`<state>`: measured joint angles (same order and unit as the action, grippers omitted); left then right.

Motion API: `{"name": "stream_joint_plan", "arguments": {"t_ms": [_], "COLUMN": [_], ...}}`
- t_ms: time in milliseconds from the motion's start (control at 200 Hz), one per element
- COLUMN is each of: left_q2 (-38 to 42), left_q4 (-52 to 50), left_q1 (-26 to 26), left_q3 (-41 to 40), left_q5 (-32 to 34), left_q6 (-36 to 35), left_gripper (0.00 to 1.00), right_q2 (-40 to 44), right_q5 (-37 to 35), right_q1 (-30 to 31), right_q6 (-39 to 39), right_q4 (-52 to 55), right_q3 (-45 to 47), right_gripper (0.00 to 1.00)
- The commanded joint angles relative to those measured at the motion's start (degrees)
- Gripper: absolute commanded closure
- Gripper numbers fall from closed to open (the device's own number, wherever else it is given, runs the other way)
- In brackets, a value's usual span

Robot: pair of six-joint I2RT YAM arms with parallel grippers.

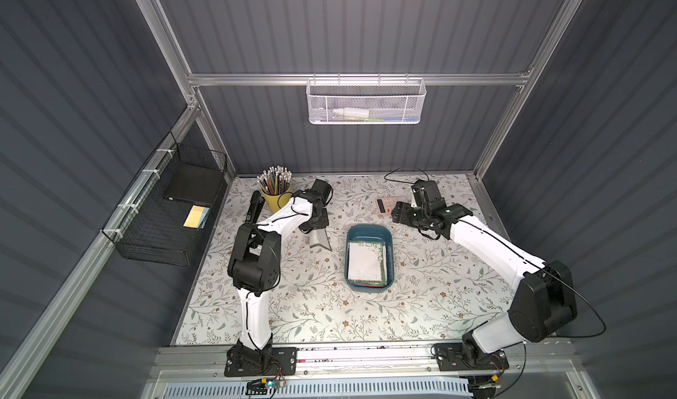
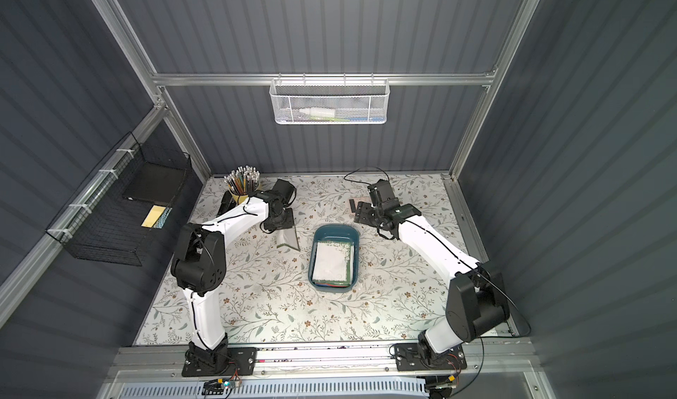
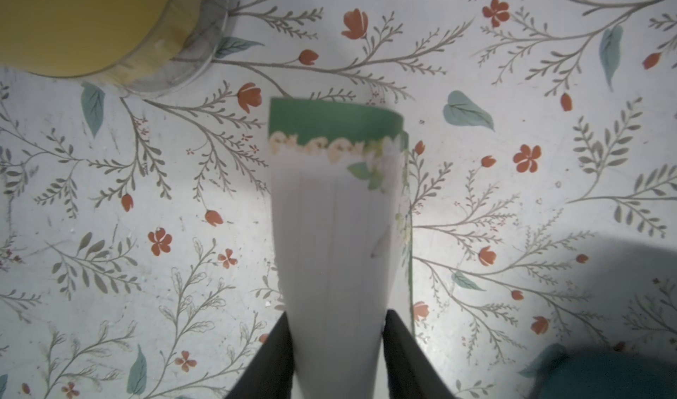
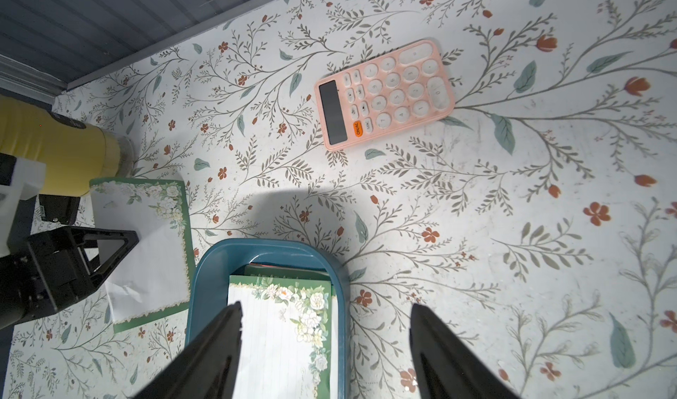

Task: Take out the stationery paper from the storage box
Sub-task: Place the stationery paper at the center of the board, then pick up the stationery paper from the storage box.

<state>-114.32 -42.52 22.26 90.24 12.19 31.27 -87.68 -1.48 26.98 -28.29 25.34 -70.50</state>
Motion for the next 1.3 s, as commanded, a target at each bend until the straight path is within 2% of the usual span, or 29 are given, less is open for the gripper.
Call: {"name": "stream_joint_plan", "arguments": {"t_ms": [0,50,150,300,410,510,655,760,900,1031,1111,1221,1296], "left_q2": [-1.2,-1.3,-1.2,-0.9,1.4,4.3,7.9,8.3,6.7,3.4,-0.9,-6.9,-13.1], "left_q4": [-1.9,-3.1,-5.8,-8.4,-7.8,-5.2,0.0,0.1,-3.1,-3.9,-6.7,-7.8,-6.7], "left_q1": [-0.7,-0.9,-1.4,-2.5,-2.8,-2.8,-2.8,-2.8,-2.8,-2.8,-2.8,-3.0,-4.2], "left_q3": [-0.5,-0.2,0.6,1.6,1.9,2.1,1.6,3.1,8.0,14.7,22.2,31.8,40.6], "left_q5": [1.6,2.6,5.6,8.7,8.4,6.1,2.0,-0.4,-0.3,-0.2,-1.4,-5.0,-10.2], "left_q6": [-0.4,-0.2,0.8,1.9,2.2,1.8,0.1,-0.2,-0.1,-1.1,-1.5,-2.7,-3.5], "left_gripper": [0.48,0.45,0.25,0.13,0.14,0.21,0.22,0.22,0.22,0.22,0.22,0.22,0.22], "right_q2": [-1.5,-2.0,-2.7,-2.7,-2.5,-2.5,-3.3,-5.9,-10.3,-12.6,-13.9,-15.2,-15.5], "right_q5": [-0.5,-1.1,-2.1,-2.3,-2.7,-2.0,0.3,2.0,3.5,4.6,4.5,5.3,5.0], "right_q1": [1.1,1.5,2.7,4.2,5.8,7.1,8.9,10.1,11.0,11.2,11.4,11.6,11.9], "right_q6": [0.6,1.0,1.5,1.4,1.4,1.6,1.7,1.4,0.3,-1.7,-2.4,-2.4,-2.9], "right_q4": [1.4,2.0,2.8,3.2,4.0,4.0,2.1,3.0,6.5,7.6,9.4,13.4,17.4], "right_q3": [-2.2,-2.9,-3.6,-3.4,-3.7,-3.7,-3.9,-6.8,-11.6,-13.0,-14.3,-17.6,-20.7], "right_gripper": [0.24,0.24,0.24,0.24,0.24,0.24,0.24,0.24,0.23,0.23,0.23,0.23,0.23]}}
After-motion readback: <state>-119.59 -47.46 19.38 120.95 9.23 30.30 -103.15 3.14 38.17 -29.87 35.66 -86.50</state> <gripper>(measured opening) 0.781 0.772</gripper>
